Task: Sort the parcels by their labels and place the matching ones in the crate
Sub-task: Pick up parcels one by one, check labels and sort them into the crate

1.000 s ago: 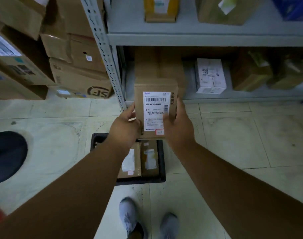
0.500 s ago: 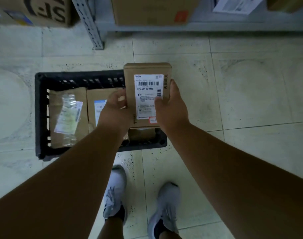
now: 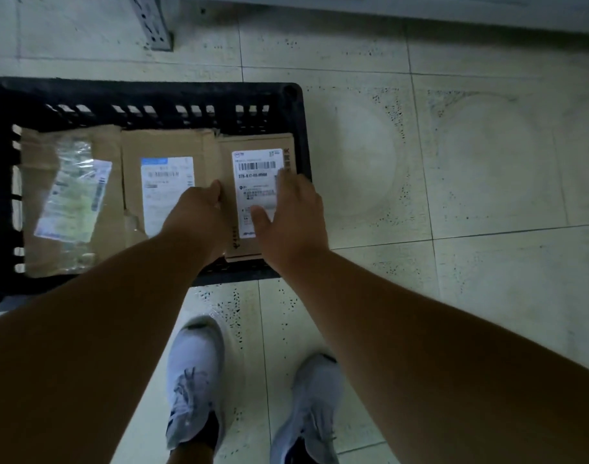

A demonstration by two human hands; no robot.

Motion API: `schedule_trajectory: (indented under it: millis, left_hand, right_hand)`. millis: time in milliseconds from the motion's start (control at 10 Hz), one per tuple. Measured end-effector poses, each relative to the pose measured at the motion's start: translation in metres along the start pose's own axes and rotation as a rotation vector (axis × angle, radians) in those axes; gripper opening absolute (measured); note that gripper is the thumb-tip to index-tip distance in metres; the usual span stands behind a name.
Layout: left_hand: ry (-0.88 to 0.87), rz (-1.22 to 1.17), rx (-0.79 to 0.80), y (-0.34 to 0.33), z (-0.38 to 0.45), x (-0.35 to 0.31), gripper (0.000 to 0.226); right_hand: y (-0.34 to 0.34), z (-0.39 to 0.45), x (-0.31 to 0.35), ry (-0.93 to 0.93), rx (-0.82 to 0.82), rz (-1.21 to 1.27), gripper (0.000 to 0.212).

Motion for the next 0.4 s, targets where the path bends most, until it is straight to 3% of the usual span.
schedule_trajectory:
  millis: [200, 300, 400]
  left_hand:
    - [-0.146, 0.159, 0.012, -0.005, 0.003, -0.014, 0.027]
    - [-0.199, 0.314, -0.020, -0.008, 0.003, -0.018, 0.025]
    - [-0.208, 0.319, -0.080, -0.005, 0.002, -0.020, 0.040]
  right_hand:
    - [-0.035, -0.006, 0.000, 0.078, 0.294, -0.166, 0.054]
    - [-0.053, -0.008, -0.006, 0.094, 0.442, -0.238, 0.054]
    - [-0.049, -0.003, 0.005, 0.080, 0.435, -0.231, 0.055]
Point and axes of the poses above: each hand's wrist, its own z-axis towards the middle knuckle, its own y-axis out of the back of the hand, x = y × z, the point moved 9 cm from there along z, towards the middle knuckle, and after that the axes turned 14 degrees about z, right-handed, at the moved point
